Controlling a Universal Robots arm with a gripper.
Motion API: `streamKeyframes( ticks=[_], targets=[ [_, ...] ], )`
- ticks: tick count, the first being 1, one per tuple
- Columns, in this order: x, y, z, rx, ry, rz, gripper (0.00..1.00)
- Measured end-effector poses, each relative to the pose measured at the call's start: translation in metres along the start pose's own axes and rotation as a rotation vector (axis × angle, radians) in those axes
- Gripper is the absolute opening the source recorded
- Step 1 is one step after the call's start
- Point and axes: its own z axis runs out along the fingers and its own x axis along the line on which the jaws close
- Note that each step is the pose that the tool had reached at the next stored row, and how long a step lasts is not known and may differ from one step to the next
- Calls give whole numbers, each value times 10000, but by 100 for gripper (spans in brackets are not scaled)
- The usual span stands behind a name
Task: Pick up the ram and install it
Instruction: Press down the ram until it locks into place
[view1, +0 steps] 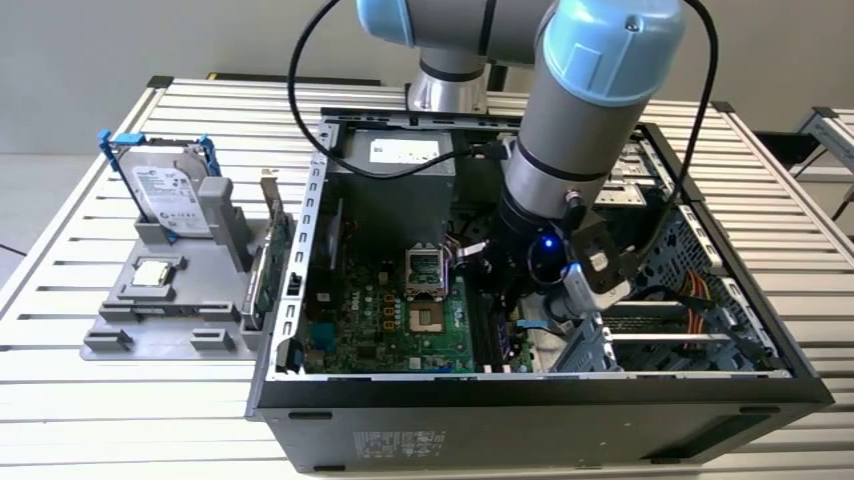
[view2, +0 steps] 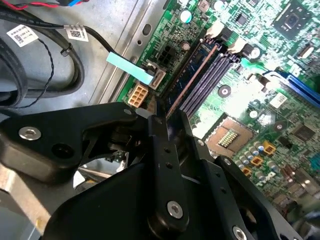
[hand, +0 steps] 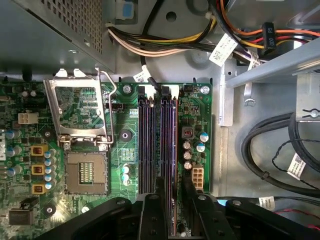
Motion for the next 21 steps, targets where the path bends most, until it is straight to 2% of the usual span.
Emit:
streamKeyframes(
  ticks=[6,10,13,20,21],
  targets=[
    [2,0,-122,-5,8,0,100],
    [3,0,-179,-27,9,-1,100],
    [3,0,-194,-63,8,-2,100],
    [4,0,-195,-64,9,-3,100],
    [4,0,-195,-64,9,-1,0]
  ],
)
